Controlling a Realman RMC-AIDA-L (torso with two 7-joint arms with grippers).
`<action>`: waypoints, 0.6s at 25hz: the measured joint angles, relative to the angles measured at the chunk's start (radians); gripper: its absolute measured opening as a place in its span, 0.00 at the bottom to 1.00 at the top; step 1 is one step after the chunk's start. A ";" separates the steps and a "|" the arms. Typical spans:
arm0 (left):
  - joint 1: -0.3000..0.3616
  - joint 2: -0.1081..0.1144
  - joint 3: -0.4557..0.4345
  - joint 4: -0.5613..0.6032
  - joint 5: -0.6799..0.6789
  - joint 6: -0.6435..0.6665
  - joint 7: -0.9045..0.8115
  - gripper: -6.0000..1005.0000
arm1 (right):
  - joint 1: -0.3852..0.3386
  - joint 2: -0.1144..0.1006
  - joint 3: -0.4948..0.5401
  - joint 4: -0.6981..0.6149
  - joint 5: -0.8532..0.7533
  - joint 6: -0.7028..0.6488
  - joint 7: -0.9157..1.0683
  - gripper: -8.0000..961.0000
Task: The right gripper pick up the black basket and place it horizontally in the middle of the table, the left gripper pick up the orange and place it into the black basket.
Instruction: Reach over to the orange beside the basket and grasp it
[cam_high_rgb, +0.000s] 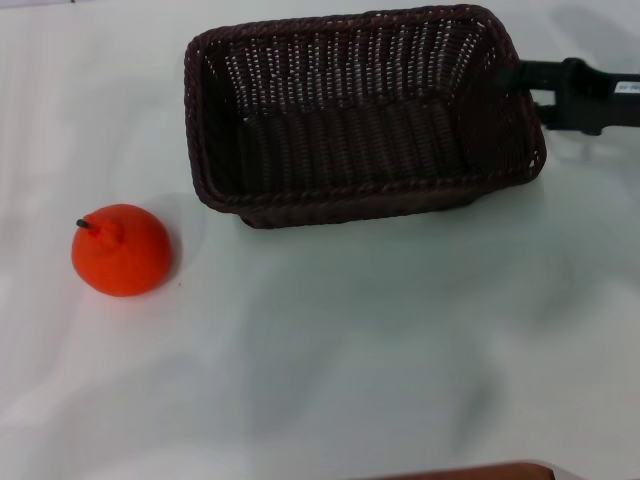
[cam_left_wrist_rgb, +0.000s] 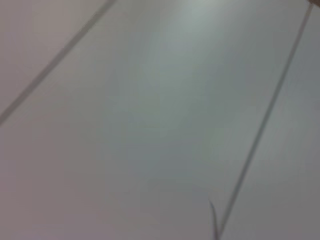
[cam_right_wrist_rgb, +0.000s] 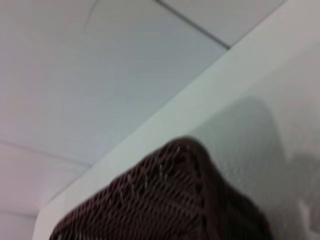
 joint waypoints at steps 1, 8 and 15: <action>0.009 0.007 0.041 -0.025 0.016 0.016 -0.021 0.81 | -0.005 -0.004 0.000 -0.003 0.012 -0.003 0.000 0.73; 0.076 0.079 0.251 -0.102 0.169 0.051 -0.056 0.81 | -0.070 -0.022 0.001 -0.044 0.222 -0.046 -0.031 0.82; 0.112 0.088 0.295 -0.169 0.459 0.087 -0.054 0.80 | -0.085 0.005 0.010 -0.031 0.515 -0.085 -0.193 0.81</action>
